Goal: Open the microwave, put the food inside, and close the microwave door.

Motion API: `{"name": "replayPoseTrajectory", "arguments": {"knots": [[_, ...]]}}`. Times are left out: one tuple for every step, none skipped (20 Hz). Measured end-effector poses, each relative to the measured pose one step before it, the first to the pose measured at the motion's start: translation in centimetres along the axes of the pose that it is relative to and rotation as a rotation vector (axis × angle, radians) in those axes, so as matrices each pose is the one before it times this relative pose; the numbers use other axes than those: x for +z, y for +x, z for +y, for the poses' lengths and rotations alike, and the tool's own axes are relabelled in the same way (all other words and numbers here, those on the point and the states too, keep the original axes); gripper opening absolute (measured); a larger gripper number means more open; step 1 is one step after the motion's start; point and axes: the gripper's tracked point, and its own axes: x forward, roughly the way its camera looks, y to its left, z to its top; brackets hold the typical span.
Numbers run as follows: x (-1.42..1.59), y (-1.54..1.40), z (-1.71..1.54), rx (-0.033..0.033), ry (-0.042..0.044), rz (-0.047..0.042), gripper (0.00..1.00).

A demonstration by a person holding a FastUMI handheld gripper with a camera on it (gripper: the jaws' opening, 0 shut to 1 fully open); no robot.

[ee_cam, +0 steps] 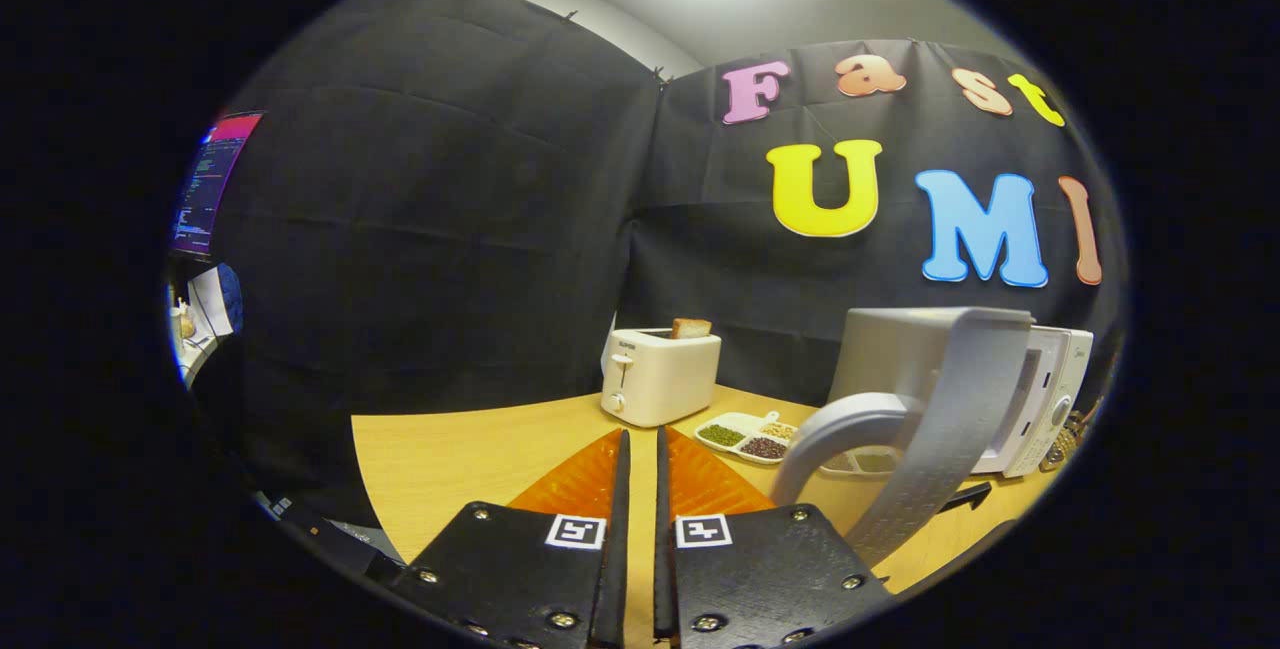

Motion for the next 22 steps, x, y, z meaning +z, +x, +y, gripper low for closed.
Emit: {"name": "replayPoseTrajectory", "arguments": {"knots": [[0.039,-0.089,-0.188,0.00893,0.00322,0.00091,0.11],[-0.246,-0.147,-0.485,-0.00735,-0.01098,-0.00109,0.07],[0.313,-0.564,-0.807,-0.00817,-0.01776,-0.01233,0.07],[0.158,-0.512,-0.866,-0.00959,-0.00982,-0.01161,0.08],[-0.040,-0.468,-0.960,-0.00813,-0.00188,-0.00275,0.08],[-0.339,-0.397,-0.864,-0.00642,0.00762,0.00867,0.08],[-0.292,-0.403,-1.109,-0.01199,0.01498,0.01165,0.08],[-0.106,-0.348,-1.339,-0.02314,0.01651,0.00599,0.08],[-0.151,-0.271,-1.646,-0.03241,0.01417,0.00733,0.08],[-0.269,-0.303,-1.614,-0.04832,0.00822,0.01548,0.07],[-0.264,0.319,-1.575,-0.01911,0.01126,-0.00057,0.02],[-0.342,-0.024,-1.657,-0.02180,0.00140,0.01080,0.03],[-0.120,0.058,-1.582,-0.02332,0.01042,0.00653,0.03],[-0.212,0.190,-1.662,-0.02476,0.01017,0.00983,0.03],[-0.219,0.273,-1.770,-0.02734,0.00872,0.00991,0.03],[-0.272,0.315,-1.657,-0.02058,0.01728,0.01509,0.02],[-0.182,0.290,-1.252,-0.01158,0.03081,0.01702,0.02],[-0.102,0.456,-1.285,-0.01687,0.02313,0.01285,0.01],[0.141,0.485,-1.506,-0.02657,0.00924,0.00372,0.01],[0.248,0.500,-1.377,-0.02740,0.00633,-0.00292,0.01],[0.197,0.640,-1.235,-0.02559,0.00804,-0.00520,0.01],[0.121,0.696,-1.022,-0.01744,0.00812,-0.00043,0.01]]}}
